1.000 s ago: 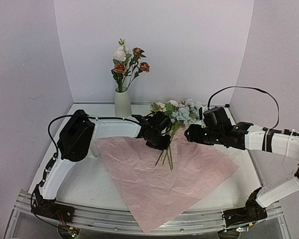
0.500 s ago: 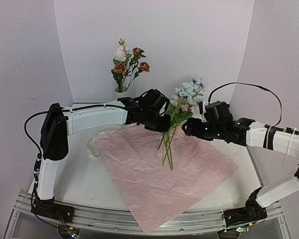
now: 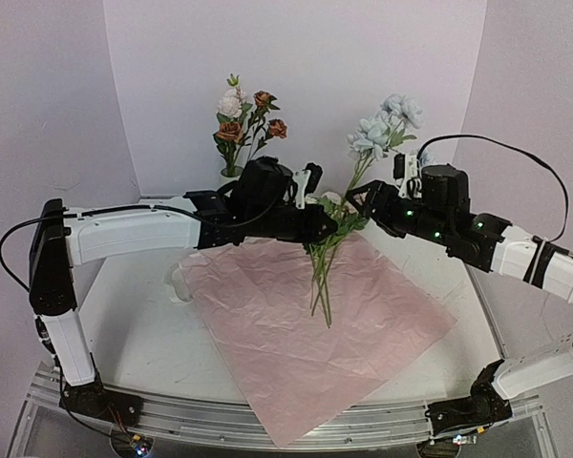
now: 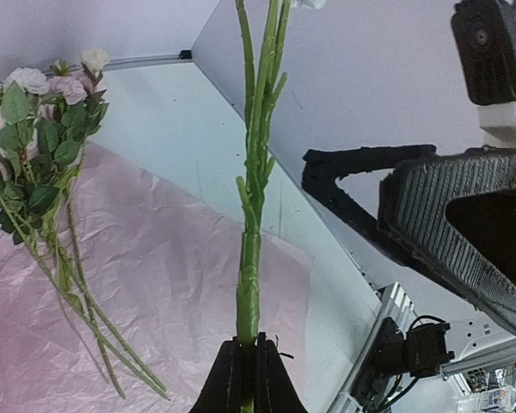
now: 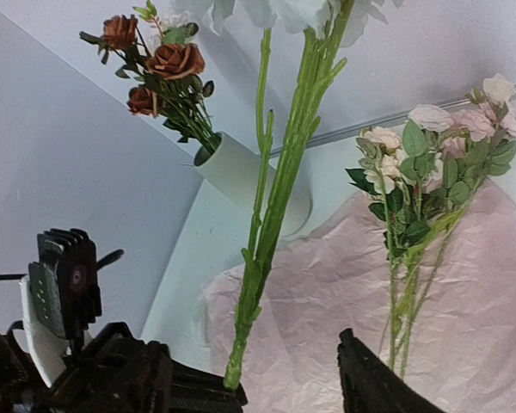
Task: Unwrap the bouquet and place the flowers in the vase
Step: Pick up the fake flower from the wrapping paper.
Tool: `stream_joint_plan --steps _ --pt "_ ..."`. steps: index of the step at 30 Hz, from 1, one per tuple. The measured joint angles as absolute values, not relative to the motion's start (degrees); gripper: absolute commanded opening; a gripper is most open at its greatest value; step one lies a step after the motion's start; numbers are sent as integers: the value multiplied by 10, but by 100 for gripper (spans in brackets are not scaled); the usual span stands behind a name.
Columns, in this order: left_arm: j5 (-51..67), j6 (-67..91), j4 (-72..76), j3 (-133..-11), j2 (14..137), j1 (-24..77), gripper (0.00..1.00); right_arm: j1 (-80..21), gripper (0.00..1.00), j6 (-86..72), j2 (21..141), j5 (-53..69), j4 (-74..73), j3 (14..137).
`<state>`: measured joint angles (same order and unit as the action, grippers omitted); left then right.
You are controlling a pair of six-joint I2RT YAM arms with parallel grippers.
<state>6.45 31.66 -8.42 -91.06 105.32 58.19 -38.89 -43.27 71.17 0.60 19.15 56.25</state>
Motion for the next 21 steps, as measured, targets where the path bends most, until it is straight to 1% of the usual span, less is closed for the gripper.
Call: stream_joint_plan --steps 2,6,7,13,16,17,19,20,21 --pt "82 319 -60 -899 1047 582 0 -389 56 -445 707 18 205 562" --pt "106 320 -21 -882 1039 586 0 -389 41 -458 698 37 227 562" --pt "110 320 -16 -880 1038 587 0 -389 40 -463 695 39 230 561" --pt "125 317 11 -869 1028 596 0 -389 38 -479 686 49 241 558" --pt "129 315 21 -864 1024 599 0 -389 42 -485 686 51 243 554" --pt "129 315 25 -860 1021 600 0 -389 41 -487 686 51 243 553" --pt "129 315 34 -850 1015 601 0 -389 30 -490 686 51 245 547" --pt "129 315 36 -846 1012 602 0 -389 26 -494 686 51 246 545" --pt "129 315 37 -844 1010 602 0 -389 25 -495 686 51 246 542"
